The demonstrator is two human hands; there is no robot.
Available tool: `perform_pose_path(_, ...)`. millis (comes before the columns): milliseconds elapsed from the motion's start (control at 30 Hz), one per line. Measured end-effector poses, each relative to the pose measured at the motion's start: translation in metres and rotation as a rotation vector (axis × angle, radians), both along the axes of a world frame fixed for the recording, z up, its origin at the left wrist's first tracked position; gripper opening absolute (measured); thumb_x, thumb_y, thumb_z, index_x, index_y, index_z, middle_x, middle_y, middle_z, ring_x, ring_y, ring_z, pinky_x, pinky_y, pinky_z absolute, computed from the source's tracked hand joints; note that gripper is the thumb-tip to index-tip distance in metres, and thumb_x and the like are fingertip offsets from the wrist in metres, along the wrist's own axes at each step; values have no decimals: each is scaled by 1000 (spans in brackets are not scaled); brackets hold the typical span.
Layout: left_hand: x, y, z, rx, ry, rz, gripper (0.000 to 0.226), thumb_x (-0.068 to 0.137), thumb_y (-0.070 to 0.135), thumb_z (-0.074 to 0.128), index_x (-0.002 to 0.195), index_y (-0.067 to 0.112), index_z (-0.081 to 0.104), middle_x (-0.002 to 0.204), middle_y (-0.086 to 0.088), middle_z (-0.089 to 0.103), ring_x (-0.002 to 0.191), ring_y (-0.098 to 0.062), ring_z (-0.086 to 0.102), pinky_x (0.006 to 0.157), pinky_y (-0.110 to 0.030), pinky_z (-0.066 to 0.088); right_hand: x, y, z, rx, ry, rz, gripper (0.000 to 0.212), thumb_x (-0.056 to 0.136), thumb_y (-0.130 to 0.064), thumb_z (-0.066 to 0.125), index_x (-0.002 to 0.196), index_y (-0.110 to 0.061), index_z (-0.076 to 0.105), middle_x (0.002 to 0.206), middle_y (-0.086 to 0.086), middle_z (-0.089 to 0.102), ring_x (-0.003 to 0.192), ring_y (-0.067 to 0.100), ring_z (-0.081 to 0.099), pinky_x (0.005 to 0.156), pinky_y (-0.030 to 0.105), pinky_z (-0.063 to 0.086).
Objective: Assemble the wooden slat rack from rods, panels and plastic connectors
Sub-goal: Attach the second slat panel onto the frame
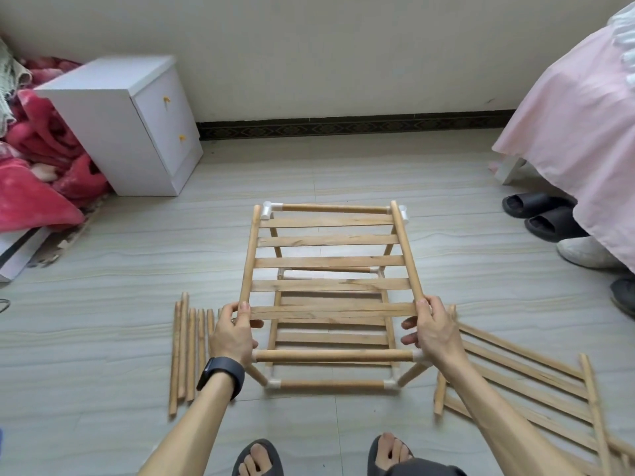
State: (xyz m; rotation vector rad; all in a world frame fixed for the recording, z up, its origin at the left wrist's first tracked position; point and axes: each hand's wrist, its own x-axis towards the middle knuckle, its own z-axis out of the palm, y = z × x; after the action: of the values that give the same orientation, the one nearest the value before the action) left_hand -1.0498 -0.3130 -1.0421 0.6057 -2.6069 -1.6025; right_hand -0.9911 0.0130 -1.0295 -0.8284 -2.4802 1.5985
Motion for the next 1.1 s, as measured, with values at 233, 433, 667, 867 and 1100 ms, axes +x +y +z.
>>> perform_pose_path(233, -12, -10, -7, 160, -29, 8, 24, 101, 46, 47, 105, 27, 61, 77, 7, 75, 48, -11, 61, 46, -28, 47, 3, -6, -1, 255, -18, -195, 49, 96, -73, 39, 88, -31, 63, 54, -13, 67, 53, 3, 67, 76, 33, 51)
perform_pose_path(433, -34, -5, 2, 228, -63, -16, 23, 96, 55, 52, 100, 33, 57, 79, 10, 75, 57, -12, 69, 60, -40, 59, -23, 0, 6, 270, -43, -164, 46, 93, -67, 49, 90, -26, 68, 65, -8, 72, 68, 15, 73, 76, 37, 55)
perform_pose_path(667, -29, -11, 7, 675, -112, 10, 19, 100, 29, 57, 110, 21, 71, 108, 9, 71, 70, -15, 70, 59, -26, 44, 14, -19, -12, -93, 143, -148, 24, 102, -39, 58, 125, -41, 54, 95, -15, 68, 67, 13, 76, 64, 38, 58)
perform_pose_path(867, -31, -6, 8, 872, -137, 144, 39, 95, 45, 50, 90, 15, 75, 105, -1, 74, 50, -10, 44, 47, -22, 35, -19, -11, 0, -285, 216, -192, 7, 100, -31, 64, 105, -36, 62, 99, -7, 69, 66, 18, 76, 64, 34, 56)
perform_pose_path(1100, -43, -3, 9, 680, -139, 256, 67, 89, 66, 38, 66, 19, 80, 96, -2, 73, 88, -16, 56, 76, -31, 39, -31, -10, -2, -271, 203, -199, 13, 104, -38, 53, 111, -35, 63, 104, -18, 63, 63, 22, 75, 61, 35, 54)
